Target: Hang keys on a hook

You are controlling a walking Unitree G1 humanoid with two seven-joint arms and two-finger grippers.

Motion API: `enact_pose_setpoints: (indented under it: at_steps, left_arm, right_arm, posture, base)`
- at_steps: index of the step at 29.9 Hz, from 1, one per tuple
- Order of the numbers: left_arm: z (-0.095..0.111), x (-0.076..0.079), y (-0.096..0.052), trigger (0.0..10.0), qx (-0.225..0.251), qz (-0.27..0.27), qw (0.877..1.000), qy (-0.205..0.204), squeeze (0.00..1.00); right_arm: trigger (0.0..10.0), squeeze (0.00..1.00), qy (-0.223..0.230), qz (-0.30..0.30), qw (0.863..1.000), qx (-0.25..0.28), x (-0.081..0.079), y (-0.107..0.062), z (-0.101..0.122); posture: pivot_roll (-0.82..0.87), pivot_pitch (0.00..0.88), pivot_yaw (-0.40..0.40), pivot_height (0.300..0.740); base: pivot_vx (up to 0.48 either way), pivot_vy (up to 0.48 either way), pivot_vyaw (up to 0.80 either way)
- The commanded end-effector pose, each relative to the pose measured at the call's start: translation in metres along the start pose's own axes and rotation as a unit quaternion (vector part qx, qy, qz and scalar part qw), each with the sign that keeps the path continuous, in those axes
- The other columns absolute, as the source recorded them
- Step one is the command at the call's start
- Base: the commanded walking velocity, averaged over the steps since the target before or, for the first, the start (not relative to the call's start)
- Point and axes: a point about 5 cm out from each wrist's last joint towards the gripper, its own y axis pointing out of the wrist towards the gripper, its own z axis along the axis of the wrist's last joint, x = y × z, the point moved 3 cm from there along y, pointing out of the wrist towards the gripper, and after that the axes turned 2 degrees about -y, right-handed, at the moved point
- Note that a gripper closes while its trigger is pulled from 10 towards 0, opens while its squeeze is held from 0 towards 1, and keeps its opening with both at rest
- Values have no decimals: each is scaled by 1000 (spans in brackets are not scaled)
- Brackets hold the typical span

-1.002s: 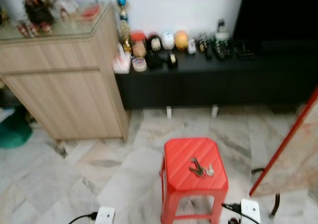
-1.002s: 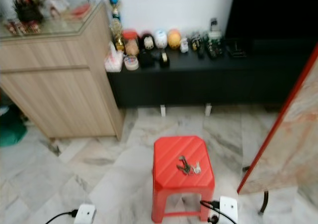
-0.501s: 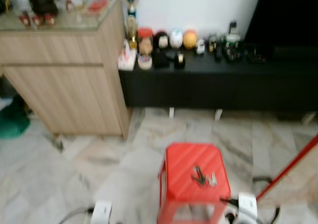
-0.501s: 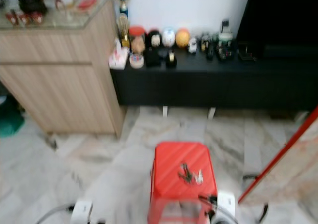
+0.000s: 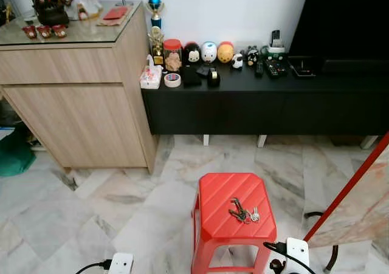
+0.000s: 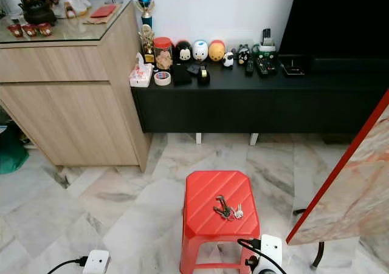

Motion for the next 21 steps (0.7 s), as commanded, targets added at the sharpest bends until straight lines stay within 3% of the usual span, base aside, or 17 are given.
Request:
enact_pose_setpoints:
  at_steps: [1, 21]
  left_arm:
    - [-2, -1, 0, 10000, -3, 0, 1000, -2, 0]
    - [-2, -1, 0, 10000, -3, 1, 1000, -4, 0]
  right_arm:
    - [10000, 0, -4, 5, 1000, 3, -2, 0, 1]
    - [10000, 0, -1, 8, 1000, 6, -3, 0, 2]
  posture:
    - [32, 1, -8, 740]
    - [34, 2, -12, 740]
  base:
    - [0, 0, 0]
    - [0, 0, 0]
